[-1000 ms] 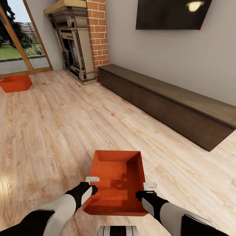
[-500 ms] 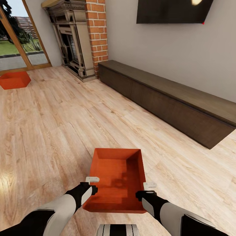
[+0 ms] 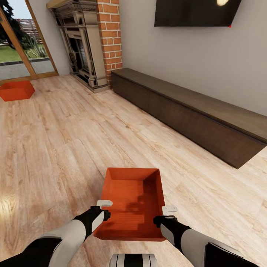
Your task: Move the two storage containers from the living room to the garage. In the garage, place one container on the floor and stack the other container on top of it (either order is fine).
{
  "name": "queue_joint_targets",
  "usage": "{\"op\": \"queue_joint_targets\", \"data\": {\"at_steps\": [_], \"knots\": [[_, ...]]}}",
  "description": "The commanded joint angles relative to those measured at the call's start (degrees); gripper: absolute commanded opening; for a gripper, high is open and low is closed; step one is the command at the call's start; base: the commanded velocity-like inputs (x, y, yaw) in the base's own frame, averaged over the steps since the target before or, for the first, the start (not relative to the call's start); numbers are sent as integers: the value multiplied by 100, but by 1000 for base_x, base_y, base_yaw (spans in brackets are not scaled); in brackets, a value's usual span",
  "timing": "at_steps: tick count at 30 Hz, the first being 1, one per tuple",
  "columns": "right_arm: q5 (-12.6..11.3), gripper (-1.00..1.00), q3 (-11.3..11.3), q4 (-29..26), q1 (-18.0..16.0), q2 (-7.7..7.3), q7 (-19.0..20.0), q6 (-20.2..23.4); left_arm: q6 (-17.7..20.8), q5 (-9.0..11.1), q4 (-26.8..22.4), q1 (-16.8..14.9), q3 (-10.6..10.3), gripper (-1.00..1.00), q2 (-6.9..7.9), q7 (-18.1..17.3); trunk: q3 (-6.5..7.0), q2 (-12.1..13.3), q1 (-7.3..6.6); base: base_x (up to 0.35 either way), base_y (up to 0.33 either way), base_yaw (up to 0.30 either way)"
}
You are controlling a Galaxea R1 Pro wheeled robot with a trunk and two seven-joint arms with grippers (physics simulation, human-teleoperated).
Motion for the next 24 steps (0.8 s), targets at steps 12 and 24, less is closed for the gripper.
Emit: {"op": "queue_joint_targets", "data": {"at_steps": [12,24], "knots": [[-42,100,11,-16,-1,-6,-37,37,33,2,-26,-1,16,100,7,21,-5,0,1,0,0,0],[-35,100,12,-16,-1,-6,-37,51,68,244,-17,0,16,100,46,19,-5,0,1,0,0,0]]}}
